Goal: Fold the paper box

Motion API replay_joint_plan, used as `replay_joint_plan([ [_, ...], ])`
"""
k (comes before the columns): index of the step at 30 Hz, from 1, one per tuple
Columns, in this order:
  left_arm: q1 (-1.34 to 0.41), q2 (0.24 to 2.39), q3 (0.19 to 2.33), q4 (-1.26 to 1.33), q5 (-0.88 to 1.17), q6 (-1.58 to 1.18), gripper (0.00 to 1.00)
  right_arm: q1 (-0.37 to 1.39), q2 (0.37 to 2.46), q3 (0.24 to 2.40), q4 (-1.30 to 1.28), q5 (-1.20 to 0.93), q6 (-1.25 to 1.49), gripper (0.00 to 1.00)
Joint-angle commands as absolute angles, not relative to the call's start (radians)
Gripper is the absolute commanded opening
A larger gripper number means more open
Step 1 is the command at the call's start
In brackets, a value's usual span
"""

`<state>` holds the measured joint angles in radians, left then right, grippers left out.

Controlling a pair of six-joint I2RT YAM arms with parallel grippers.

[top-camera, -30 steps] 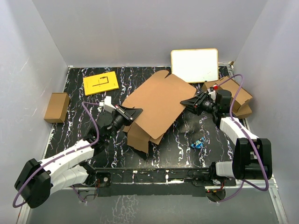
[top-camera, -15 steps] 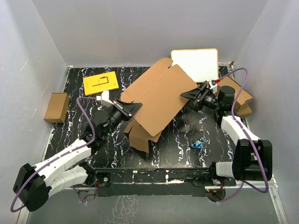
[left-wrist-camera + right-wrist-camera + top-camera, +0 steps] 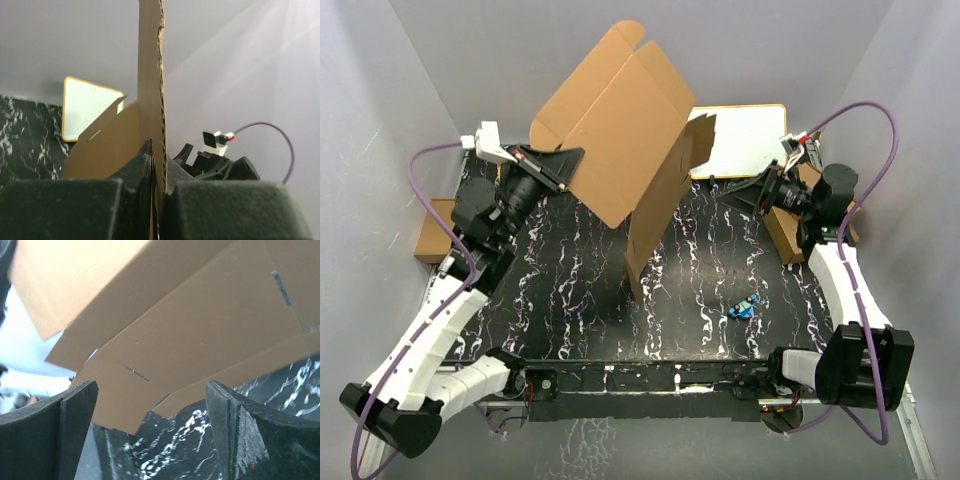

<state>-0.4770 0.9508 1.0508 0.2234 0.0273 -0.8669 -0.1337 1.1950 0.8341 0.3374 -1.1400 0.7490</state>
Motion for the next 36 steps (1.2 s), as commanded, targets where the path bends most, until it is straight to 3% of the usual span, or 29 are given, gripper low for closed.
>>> replay_joint_plan([
  [1,-0.460,1.027,1.261,0.130,0.151,-0.741,0.00,-0.139,1.241,1.074,0.096,-1.340,0.252,0.99],
  [4,-0.453,1.089,1.364,0.067,0.223,-0.698,0.00,-0.141,1.298,1.173,-0.149,-1.341,-0.063,0.99],
  [12,-0.440,1.130,1.468,-0.034,0.312,-0.621,0.00,-0.164,1.302,1.139,-0.221,-1.209,-0.438,0.99],
  [21,-0.373,1.124,1.435,0.024,0.408,-0.672,0.00,-0.283,1.353,1.092,-0.128,-1.218,-0.416,1.00],
  [30,-0.138,1.129,1.277,0.355,0.674,-0.991,0.00,-0.270,1.574,1.229,-0.130,-1.198,-0.436,1.00],
  [36,-0.090,1.156,1.238,0.462,0.767,-1.054,0.00,-0.251,1.713,1.358,-0.104,-1.230,-0.457,1.00],
])
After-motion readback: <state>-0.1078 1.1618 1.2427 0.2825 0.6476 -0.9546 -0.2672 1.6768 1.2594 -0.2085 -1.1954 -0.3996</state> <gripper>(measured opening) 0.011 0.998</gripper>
